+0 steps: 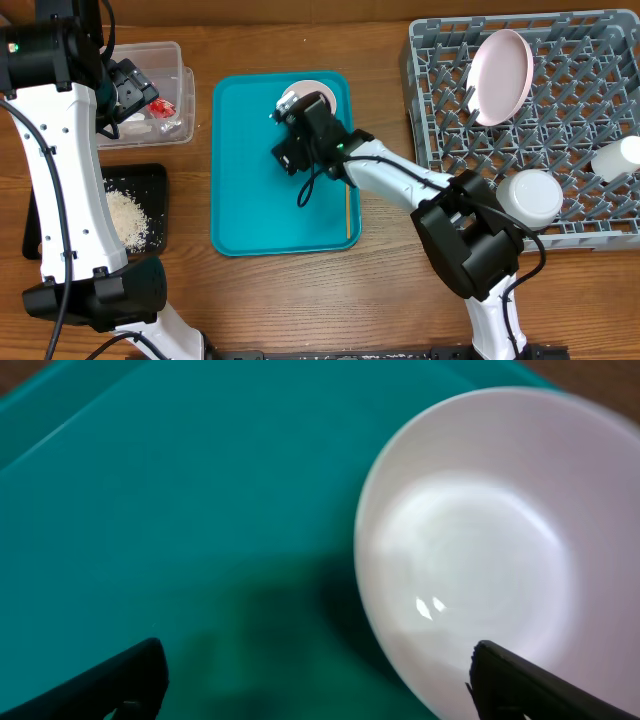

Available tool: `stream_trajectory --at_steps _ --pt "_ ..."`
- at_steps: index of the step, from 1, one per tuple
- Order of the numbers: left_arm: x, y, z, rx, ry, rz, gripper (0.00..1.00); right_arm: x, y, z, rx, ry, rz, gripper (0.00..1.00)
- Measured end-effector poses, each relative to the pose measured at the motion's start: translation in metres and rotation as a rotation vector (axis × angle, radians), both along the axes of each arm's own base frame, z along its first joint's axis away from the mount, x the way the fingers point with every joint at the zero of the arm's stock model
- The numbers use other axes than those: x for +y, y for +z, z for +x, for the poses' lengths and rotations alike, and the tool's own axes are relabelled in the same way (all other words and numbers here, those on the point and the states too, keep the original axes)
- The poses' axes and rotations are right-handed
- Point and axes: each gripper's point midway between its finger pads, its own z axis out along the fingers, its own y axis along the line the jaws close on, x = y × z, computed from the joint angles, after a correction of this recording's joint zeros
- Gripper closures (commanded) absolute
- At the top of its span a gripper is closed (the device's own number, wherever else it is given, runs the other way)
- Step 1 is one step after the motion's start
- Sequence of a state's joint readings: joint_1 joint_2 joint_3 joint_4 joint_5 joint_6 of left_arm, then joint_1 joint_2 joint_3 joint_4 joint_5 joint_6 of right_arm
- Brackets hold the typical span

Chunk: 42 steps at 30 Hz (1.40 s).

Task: Sort waste into correct bins and load items into the dishwasher
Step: 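Grasp the white bowl rim with the right gripper and lift it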

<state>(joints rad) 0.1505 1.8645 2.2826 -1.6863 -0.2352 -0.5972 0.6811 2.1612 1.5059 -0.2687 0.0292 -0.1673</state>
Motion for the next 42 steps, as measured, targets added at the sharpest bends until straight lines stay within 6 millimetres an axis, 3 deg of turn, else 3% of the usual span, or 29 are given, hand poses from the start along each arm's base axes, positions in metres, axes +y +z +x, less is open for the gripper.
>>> stream_trajectory --at_steps 7,14,19,24,36,42 --pt "0.000 0.000 0.000 0.000 0.000 0.000 0.00 0.011 -0.012 -0.028 0.055 0.064 -0.054 0.11" --pt "0.000 0.000 0.000 0.000 0.000 0.000 0.00 -0.001 -0.020 -0.043 0.136 0.067 -0.122 0.25" --pt "0.000 0.000 0.000 0.000 0.000 0.000 0.00 -0.002 -0.009 -0.044 0.163 0.067 -0.145 0.30" --pt "0.000 0.000 0.000 0.000 0.000 0.000 0.00 0.002 0.008 -0.040 0.161 0.070 -0.146 0.50" --pt "0.000 0.000 0.000 0.000 0.000 0.000 0.00 -0.009 0.009 -0.036 0.160 0.014 -0.181 0.44" --pt "0.000 0.000 0.000 0.000 0.000 0.000 0.00 -0.024 -0.001 -0.026 0.168 -0.028 -0.203 0.52"
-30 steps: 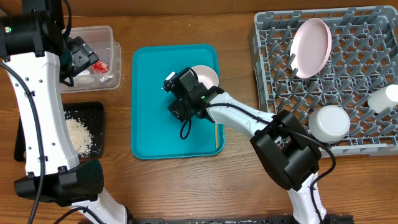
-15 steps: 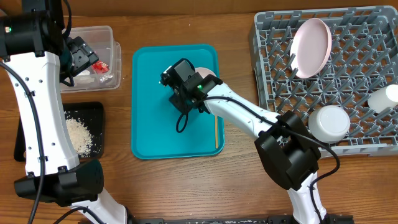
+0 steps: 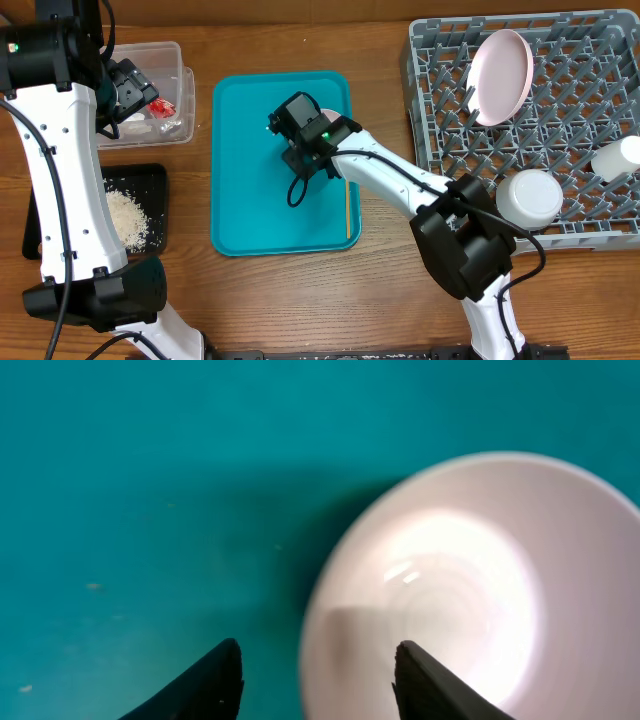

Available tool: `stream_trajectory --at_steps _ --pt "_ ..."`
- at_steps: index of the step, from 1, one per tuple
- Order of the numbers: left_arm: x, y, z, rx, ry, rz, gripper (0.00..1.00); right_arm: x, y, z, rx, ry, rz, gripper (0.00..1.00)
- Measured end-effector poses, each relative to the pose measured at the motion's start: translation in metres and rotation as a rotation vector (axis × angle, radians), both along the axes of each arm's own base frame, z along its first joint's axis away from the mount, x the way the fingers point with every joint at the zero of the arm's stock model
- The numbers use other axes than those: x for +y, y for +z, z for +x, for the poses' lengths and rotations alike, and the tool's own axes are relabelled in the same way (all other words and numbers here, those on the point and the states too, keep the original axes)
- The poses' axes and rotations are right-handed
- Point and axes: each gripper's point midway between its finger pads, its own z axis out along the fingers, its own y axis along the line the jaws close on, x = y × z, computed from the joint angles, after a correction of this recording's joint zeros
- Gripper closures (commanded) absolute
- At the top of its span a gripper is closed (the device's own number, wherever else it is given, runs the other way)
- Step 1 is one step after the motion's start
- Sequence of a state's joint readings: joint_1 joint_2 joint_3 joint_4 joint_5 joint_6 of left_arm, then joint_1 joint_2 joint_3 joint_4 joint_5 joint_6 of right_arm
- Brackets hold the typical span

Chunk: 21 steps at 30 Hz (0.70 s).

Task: Sort waste into correct bins and load items into the dishwasher
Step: 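Grasp the white bowl rim with the right gripper and lift it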

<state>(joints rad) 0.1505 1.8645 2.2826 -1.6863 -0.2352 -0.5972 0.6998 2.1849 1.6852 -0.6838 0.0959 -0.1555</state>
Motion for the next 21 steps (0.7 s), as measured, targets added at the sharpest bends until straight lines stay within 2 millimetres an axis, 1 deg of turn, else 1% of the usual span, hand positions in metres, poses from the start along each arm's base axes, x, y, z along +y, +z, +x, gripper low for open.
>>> stream_trajectory --at_steps 5,7,12,14,16,18,21 --pt "0.000 0.000 0.000 0.000 0.000 0.000 0.00 -0.005 -0.013 -0.001 0.027 -0.015 -0.019 0.56" --pt "0.000 0.000 0.000 0.000 0.000 0.000 0.00 -0.003 -0.013 -0.002 0.026 -0.013 -0.017 0.62" --pt "0.000 0.000 0.000 0.000 0.000 0.000 0.00 0.000 -0.013 -0.005 0.028 -0.010 -0.016 0.84" --pt "0.000 0.000 0.000 0.000 0.000 0.000 0.00 0.001 -0.013 -0.006 0.032 -0.016 -0.013 0.85" --pt "0.000 0.000 0.000 0.000 0.000 0.000 0.00 0.000 -0.012 -0.006 0.034 -0.022 -0.013 0.86" --pt "0.000 0.000 0.000 0.000 0.000 0.000 0.00 0.000 -0.009 -0.006 0.041 -0.031 -0.013 0.89" --pt "0.000 0.000 0.000 0.000 0.000 0.000 0.00 0.002 0.004 -0.004 0.048 -0.051 -0.008 0.96"
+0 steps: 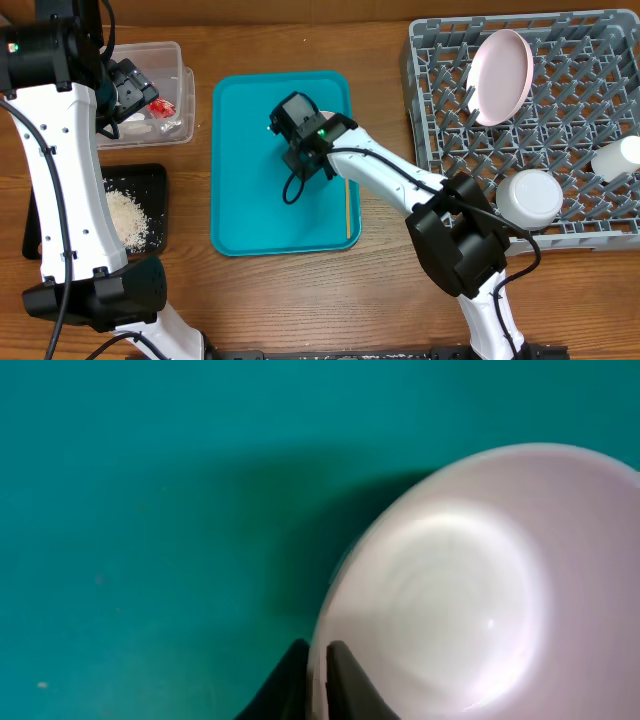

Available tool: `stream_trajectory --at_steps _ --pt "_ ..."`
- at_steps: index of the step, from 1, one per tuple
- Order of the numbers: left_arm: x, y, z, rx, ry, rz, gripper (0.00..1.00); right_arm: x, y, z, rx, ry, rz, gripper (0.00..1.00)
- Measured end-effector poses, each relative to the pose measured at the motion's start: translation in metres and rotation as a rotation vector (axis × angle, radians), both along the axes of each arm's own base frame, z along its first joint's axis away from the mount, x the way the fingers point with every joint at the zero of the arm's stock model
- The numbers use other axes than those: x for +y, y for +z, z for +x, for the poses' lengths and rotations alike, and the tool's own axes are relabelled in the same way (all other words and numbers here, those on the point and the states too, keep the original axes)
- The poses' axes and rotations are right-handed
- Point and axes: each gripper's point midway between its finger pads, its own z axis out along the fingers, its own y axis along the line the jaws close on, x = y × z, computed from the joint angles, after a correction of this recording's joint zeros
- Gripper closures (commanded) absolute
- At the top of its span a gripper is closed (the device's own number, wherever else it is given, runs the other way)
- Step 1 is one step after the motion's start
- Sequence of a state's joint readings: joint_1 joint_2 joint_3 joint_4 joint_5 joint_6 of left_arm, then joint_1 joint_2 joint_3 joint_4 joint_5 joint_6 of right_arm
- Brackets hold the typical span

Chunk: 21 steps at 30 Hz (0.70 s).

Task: Sort waste into correct bins and load items into the dishwasher
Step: 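Grasp the white bowl rim with the right gripper and lift it, then carry the white bowl to the dish rack and set it down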

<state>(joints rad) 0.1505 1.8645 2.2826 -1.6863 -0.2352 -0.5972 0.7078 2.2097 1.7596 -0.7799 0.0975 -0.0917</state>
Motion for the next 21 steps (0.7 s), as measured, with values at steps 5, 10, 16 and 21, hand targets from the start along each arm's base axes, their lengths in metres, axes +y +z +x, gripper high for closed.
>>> stream_trajectory --at_steps 5,10,16,21 --pt "0.000 0.000 0.000 0.000 0.000 0.000 0.00 0.005 0.041 0.007 -0.004 -0.049 0.023 0.96" --pt "0.000 0.000 0.000 0.000 0.000 0.000 0.00 -0.008 0.095 0.016 -0.050 -0.156 0.008 0.96" --pt "0.000 0.000 0.000 0.000 0.000 0.000 0.00 -0.064 0.176 0.026 -0.101 -0.350 0.072 0.96" --pt "0.000 0.000 0.000 0.000 0.000 0.000 0.00 -0.192 0.257 0.036 -0.145 -0.619 0.231 0.96"
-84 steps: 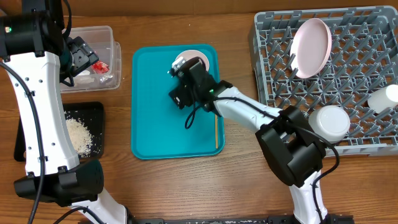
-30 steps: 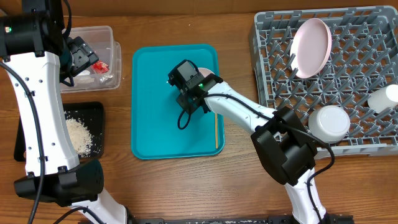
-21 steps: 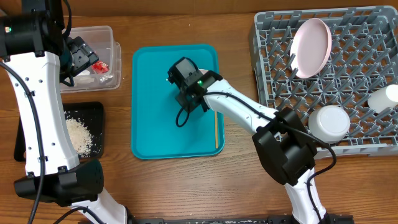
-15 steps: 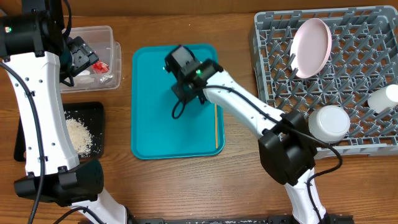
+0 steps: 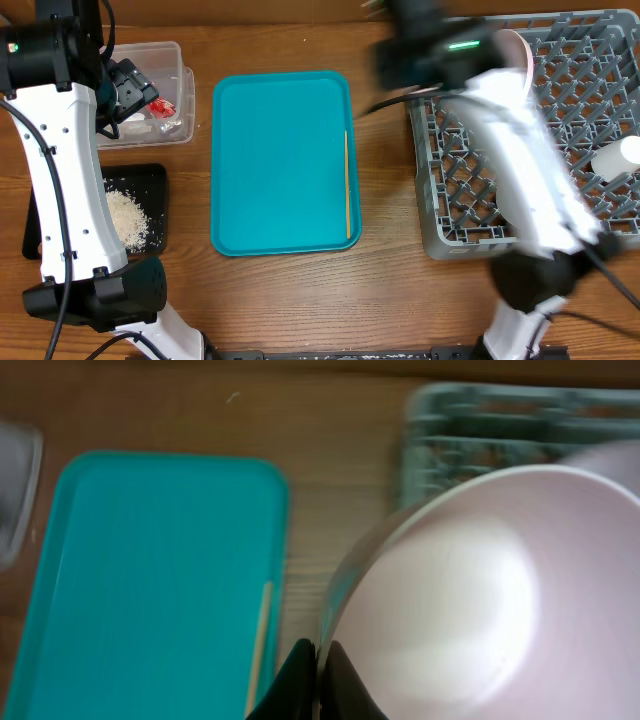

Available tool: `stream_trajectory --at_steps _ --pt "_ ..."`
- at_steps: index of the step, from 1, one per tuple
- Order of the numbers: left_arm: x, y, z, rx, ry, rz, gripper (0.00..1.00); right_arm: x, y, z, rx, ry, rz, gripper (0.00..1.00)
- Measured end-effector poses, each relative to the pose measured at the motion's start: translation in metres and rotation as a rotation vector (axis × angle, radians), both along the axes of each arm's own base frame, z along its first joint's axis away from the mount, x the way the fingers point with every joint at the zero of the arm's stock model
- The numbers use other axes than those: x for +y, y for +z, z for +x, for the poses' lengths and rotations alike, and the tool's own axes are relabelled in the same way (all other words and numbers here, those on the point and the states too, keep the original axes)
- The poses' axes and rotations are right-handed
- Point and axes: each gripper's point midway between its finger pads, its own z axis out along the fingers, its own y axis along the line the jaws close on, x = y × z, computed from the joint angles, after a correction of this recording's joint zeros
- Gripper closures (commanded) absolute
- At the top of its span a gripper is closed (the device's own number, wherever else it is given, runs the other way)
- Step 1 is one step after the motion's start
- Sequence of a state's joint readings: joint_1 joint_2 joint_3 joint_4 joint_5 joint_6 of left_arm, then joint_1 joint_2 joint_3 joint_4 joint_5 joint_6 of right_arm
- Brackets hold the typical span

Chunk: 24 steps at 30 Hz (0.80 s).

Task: Sort waste into correct bins and load items into the dishwasher
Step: 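Carry the white bowl to the dish rack and set it down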

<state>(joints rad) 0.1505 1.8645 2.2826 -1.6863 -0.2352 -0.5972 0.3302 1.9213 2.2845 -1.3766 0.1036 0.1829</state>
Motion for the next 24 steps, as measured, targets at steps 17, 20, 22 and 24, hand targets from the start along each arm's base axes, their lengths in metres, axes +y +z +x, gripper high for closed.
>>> stream_trajectory --at_steps 17,20,22,24 --pt "0.000 0.000 0.000 0.000 0.000 0.000 0.00 -0.234 0.044 -0.028 -0.225 -0.003 0.723 0.96" --pt "0.000 0.000 0.000 0.000 0.000 0.000 0.00 -0.236 0.017 -0.024 -0.248 0.054 0.825 0.96" --pt "0.000 0.000 0.000 0.000 0.000 0.000 0.00 -0.233 0.000 -0.021 -0.274 0.103 0.879 0.96" --pt "0.000 0.000 0.000 0.000 0.000 0.000 0.00 -0.230 -0.018 -0.019 -0.289 0.133 0.926 0.96"
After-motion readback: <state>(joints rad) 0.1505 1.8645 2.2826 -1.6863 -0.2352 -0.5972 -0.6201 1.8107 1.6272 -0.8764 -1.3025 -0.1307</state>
